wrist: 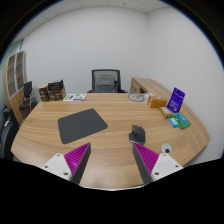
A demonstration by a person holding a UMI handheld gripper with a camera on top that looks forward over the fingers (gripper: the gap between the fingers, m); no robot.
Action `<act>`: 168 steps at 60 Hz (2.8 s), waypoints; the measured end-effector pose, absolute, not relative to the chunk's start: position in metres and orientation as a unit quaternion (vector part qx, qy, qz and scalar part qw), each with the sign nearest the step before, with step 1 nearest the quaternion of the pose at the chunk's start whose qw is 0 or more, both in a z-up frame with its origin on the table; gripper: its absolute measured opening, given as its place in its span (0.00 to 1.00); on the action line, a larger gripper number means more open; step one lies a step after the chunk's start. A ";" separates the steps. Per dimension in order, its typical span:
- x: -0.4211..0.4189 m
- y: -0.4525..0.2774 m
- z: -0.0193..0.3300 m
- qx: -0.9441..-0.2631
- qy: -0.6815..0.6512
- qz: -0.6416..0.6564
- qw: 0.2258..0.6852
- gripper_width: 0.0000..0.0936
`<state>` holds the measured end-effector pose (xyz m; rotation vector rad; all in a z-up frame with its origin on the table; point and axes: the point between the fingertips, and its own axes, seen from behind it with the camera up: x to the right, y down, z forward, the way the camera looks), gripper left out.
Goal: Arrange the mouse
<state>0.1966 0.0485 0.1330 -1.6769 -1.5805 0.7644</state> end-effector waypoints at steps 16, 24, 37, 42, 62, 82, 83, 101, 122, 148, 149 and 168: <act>0.189 0.099 0.125 -0.657 -0.599 0.280 0.362 0.92; 0.187 0.131 0.113 -0.666 -0.593 0.268 0.365 0.92; 0.173 0.168 0.085 -0.677 -0.589 0.252 0.361 0.92; 0.164 0.176 0.072 -0.683 -0.587 0.255 0.352 0.92; 0.119 0.191 0.025 -0.685 -0.593 0.258 0.337 0.92; 0.058 0.194 -0.010 -0.692 -0.586 0.280 0.317 0.92; 0.056 0.194 -0.012 -0.693 -0.585 0.280 0.315 0.92; 0.040 0.198 -0.011 -0.695 -0.576 0.290 0.317 0.44; 0.042 0.197 0.030 -0.711 -0.559 0.272 0.329 0.30; -0.034 0.023 0.160 -0.622 -0.613 0.342 0.346 0.29; -0.035 0.014 0.158 -0.620 -0.617 0.344 0.343 0.29; -0.045 -0.103 0.049 -0.603 -0.672 0.317 0.290 0.30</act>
